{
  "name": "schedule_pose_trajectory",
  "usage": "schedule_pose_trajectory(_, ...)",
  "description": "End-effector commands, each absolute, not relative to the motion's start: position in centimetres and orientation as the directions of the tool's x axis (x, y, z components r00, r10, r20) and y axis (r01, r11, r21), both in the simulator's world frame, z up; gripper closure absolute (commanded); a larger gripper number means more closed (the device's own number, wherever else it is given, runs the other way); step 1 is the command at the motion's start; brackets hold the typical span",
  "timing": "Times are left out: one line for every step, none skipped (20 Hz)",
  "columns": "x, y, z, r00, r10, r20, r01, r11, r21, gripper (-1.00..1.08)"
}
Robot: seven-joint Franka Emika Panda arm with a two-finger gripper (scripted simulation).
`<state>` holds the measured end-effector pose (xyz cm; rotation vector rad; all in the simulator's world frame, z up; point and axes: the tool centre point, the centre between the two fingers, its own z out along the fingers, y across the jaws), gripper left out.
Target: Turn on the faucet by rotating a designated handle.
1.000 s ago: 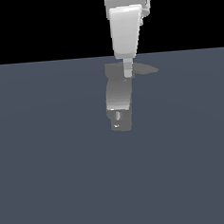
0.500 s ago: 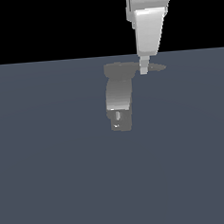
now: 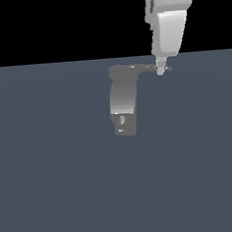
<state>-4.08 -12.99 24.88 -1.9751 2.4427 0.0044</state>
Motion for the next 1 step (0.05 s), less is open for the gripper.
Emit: schedule_pose_trajectory(-4.0, -14.86, 24.88, -0.231, -0.973, 0.0, -0.973, 0.231, 0.0, 1.08)
